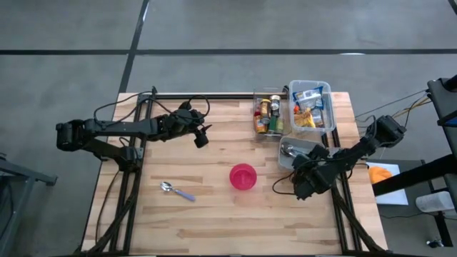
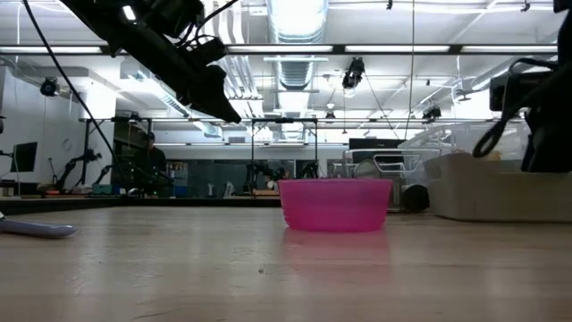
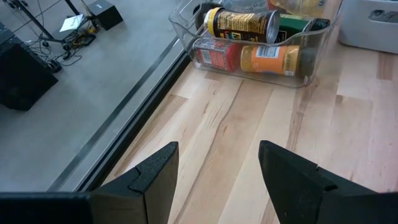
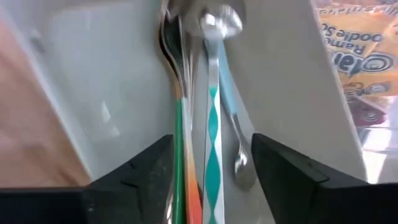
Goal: Pick & Place Food Item
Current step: Put the purple spoon into the gray bin
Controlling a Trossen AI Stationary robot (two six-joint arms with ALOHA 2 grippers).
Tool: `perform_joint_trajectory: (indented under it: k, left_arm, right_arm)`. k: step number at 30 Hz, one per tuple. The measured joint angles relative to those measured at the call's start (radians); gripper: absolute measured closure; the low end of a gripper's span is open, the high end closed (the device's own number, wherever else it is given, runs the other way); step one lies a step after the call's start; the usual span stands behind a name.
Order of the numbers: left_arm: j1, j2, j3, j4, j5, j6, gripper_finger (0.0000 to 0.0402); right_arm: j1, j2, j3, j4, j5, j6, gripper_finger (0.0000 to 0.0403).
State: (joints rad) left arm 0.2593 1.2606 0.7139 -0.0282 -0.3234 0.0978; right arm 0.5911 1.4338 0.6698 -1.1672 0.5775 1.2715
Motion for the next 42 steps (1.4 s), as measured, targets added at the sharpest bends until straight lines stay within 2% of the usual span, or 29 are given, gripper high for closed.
perform_joint_trajectory:
  k: [12, 19, 24, 28, 31, 42]
  left_arm:
    - [0.0, 0.0, 0.0, 0.0, 0.0, 0.0, 0.0178]
    - [0.0, 0.0, 0.0, 0.0, 0.0, 0.0, 0.0178]
    - [0.0, 0.0, 0.0, 0.0, 0.0, 0.0, 0.0178]
    - [0.0, 0.0, 0.0, 0.0, 0.0, 0.0, 0.0178]
    - [0.0, 0.0, 0.0, 0.0, 0.0, 0.0, 0.0178]
    - [0.0, 0.0, 0.0, 0.0, 0.0, 0.0, 0.0178]
  right_arm:
    - [0.0, -0.1, 0.057, -0.001, -0.01, 0.005, 0.013]
    - [0.0, -0.2, 0.102, 0.016, -0.01, 0.084, 0.0127]
    - [0.0, -0.296, 0.104, 0.146, 0.026, 0.064, 0.0127]
    - [0.0, -0.342, 0.094, 0.296, 0.122, -0.073, 0.0127]
    - [0.0, -0.357, 0.081, 0.439, 0.157, -0.221, 0.0127]
    - [-0.017, -0.352, -0.053, 1.101, 0.144, -0.754, 0.0127]
